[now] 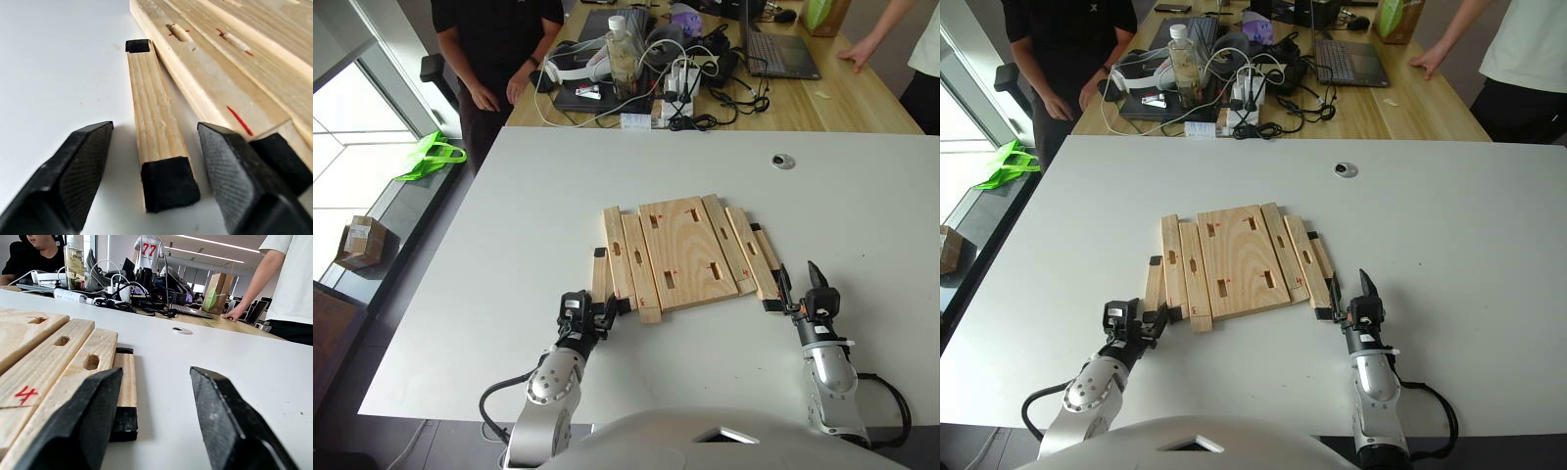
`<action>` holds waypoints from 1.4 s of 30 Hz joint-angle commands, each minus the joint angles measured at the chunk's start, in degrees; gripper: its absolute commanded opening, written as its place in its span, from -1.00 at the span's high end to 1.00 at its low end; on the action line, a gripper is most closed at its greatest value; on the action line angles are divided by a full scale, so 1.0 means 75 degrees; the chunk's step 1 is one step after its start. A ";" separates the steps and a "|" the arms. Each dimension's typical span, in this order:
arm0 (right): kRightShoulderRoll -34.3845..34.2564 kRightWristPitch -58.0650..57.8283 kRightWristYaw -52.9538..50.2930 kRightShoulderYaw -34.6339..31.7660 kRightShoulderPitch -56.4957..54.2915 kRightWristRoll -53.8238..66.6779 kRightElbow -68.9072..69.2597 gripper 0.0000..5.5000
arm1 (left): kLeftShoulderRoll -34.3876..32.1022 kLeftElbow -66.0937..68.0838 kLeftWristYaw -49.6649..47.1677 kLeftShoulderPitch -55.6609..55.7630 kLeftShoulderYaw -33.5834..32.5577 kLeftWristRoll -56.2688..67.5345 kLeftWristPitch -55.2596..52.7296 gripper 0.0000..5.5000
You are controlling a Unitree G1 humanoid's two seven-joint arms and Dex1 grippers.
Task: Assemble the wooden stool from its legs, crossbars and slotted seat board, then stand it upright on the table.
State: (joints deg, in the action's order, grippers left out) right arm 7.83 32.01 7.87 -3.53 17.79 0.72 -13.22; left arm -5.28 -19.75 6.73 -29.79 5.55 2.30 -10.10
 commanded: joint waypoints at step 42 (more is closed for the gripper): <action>-0.0148 0.0331 0.0097 -0.0005 -0.0478 0.0144 -0.0599 0.08 | 0.0543 0.2403 -0.1064 0.1187 -0.0185 -0.0971 0.4153 -0.13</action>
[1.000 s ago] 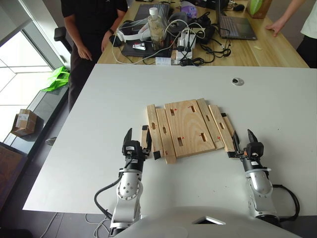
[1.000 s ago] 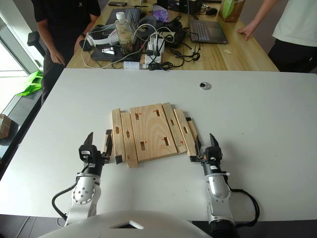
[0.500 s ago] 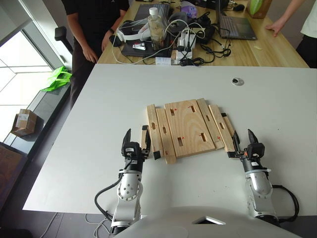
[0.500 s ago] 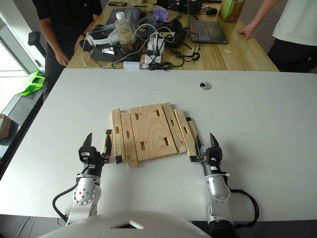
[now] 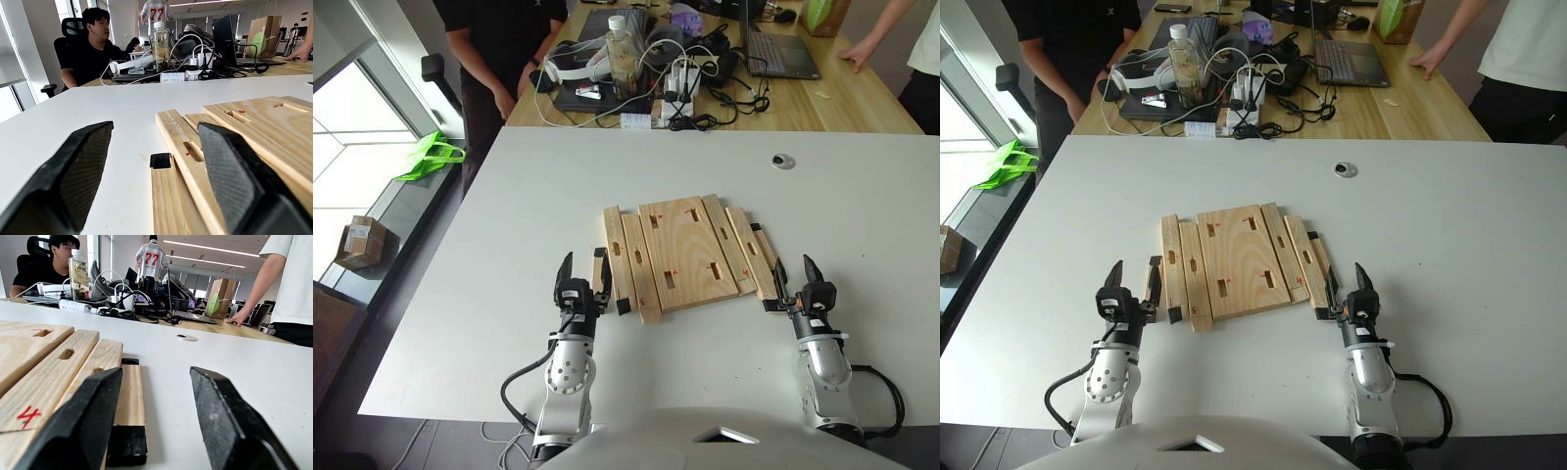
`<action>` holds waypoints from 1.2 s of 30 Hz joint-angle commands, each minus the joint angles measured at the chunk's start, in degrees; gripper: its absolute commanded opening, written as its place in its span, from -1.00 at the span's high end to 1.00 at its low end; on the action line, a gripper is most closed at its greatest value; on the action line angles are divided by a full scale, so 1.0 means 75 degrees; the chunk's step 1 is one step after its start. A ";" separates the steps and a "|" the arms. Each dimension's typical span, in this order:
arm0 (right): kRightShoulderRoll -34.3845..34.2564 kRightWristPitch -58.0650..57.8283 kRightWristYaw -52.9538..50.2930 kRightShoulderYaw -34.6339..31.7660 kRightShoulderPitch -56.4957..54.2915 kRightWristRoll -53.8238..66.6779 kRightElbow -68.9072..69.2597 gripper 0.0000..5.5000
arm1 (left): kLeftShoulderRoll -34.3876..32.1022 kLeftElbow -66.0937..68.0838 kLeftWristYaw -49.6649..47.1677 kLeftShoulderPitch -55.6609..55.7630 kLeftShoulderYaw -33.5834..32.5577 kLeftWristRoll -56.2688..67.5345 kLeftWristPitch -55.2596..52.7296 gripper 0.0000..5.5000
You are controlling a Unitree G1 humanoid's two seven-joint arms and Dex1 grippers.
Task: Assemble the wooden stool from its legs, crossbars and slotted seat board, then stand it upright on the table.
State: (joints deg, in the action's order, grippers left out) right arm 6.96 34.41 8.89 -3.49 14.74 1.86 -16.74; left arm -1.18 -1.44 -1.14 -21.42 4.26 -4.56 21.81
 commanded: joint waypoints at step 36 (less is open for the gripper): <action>-0.0010 0.0017 -0.0057 0.0031 -0.0035 -0.0017 -0.0107 0.08 | 0.0071 -0.0098 0.0132 0.0034 0.0081 0.0094 -0.0013 -0.13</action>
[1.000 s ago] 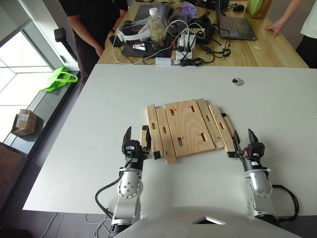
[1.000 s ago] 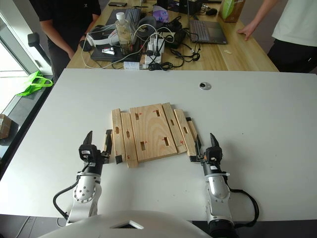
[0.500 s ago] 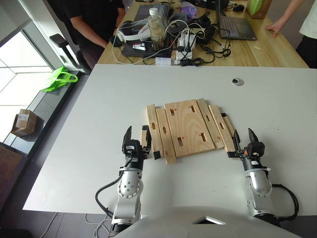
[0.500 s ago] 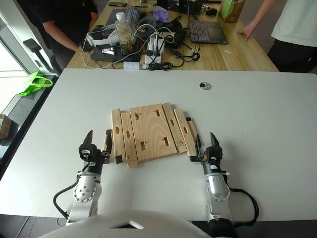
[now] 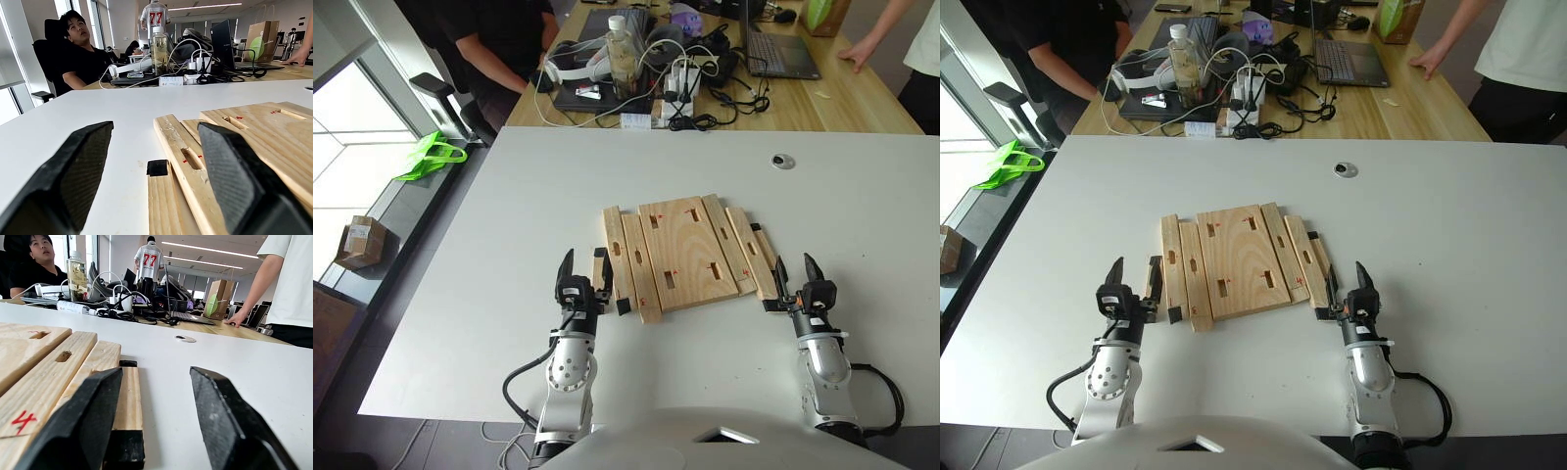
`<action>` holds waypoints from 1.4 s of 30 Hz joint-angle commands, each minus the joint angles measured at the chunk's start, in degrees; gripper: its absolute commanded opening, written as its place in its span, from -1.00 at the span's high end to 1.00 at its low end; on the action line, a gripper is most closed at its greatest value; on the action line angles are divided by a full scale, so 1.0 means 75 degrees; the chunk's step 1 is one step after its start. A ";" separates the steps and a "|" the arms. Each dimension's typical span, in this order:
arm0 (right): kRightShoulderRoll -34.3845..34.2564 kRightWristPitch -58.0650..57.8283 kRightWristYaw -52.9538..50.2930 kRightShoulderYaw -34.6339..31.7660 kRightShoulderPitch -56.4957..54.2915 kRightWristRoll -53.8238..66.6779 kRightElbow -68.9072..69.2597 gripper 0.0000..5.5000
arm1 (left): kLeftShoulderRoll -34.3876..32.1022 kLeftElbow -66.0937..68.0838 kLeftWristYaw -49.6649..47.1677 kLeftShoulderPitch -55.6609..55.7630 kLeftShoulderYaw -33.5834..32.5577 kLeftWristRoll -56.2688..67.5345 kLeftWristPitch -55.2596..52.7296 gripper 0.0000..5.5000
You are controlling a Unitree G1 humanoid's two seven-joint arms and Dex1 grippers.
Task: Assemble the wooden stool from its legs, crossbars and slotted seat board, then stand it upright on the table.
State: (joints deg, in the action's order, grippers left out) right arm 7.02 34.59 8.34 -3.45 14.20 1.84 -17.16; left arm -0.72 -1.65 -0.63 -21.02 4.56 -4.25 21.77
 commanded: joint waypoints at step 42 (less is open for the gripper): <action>-0.0189 0.0135 -0.0350 0.0016 0.0669 -0.0150 0.0263 0.08 | -0.0855 -0.4069 0.1151 -0.0696 -0.0200 0.1197 -0.8294 0.17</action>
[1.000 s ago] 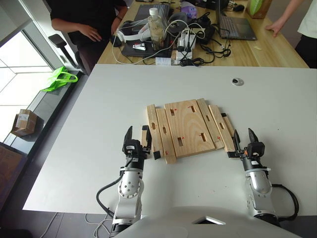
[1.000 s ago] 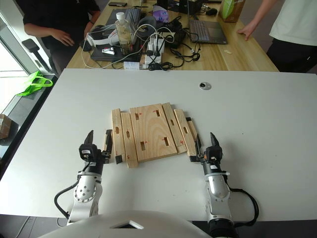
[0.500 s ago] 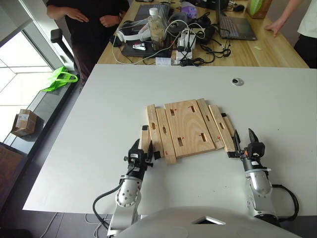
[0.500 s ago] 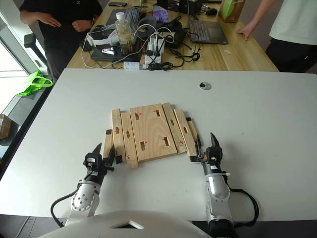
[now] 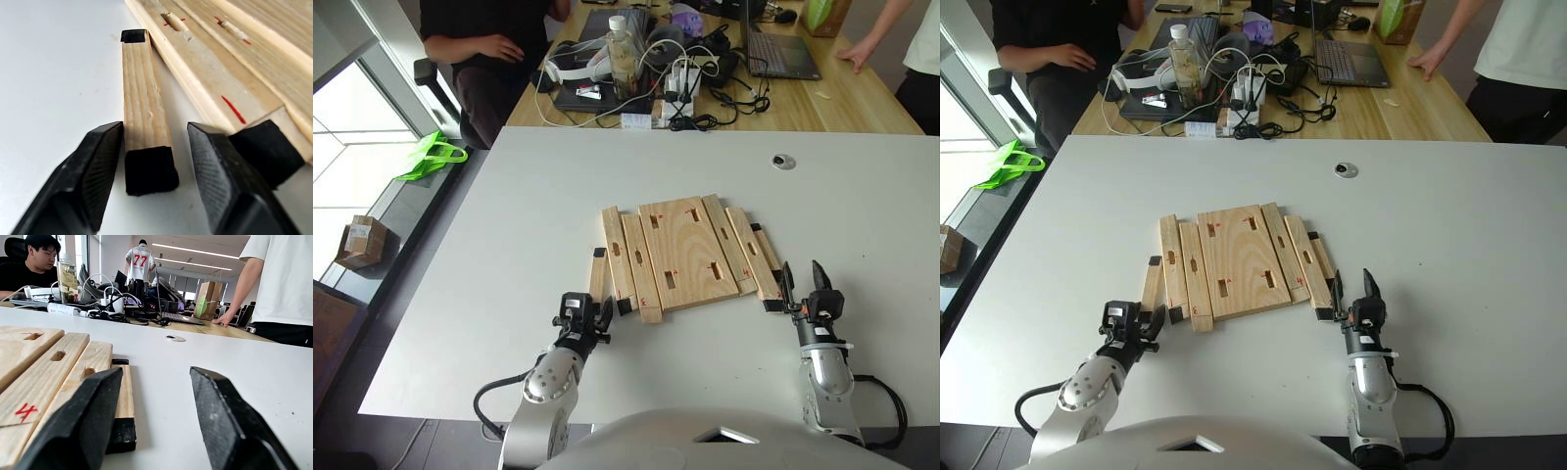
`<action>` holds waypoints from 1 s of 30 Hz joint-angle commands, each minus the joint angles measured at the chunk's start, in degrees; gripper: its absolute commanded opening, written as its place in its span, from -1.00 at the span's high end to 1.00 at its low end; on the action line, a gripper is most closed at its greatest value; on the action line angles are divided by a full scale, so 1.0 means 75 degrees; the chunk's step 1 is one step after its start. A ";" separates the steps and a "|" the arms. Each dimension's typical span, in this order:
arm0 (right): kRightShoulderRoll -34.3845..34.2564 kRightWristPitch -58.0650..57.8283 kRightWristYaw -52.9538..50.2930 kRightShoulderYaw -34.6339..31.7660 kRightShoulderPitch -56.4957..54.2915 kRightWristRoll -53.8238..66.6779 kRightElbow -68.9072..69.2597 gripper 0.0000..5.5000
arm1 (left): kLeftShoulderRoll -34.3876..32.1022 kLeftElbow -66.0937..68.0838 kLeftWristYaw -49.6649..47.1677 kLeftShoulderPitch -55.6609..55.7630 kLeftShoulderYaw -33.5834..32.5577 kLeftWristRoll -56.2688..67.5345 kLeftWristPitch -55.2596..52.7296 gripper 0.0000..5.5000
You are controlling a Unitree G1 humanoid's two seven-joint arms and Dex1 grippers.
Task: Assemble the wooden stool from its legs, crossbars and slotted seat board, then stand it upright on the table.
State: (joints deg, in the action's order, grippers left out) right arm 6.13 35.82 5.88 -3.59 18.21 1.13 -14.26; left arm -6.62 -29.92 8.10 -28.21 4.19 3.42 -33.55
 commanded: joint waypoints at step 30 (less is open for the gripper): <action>0.2996 -0.1175 0.1423 0.2255 -0.3736 -0.6941 0.3445 0.08 | 0.0245 -0.2349 0.0554 0.5234 0.0095 0.2486 -0.5590 0.53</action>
State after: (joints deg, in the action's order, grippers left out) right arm 27.24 28.21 14.71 11.78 -7.02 -47.36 11.13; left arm -5.67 -46.47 11.31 8.05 6.01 19.15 -68.53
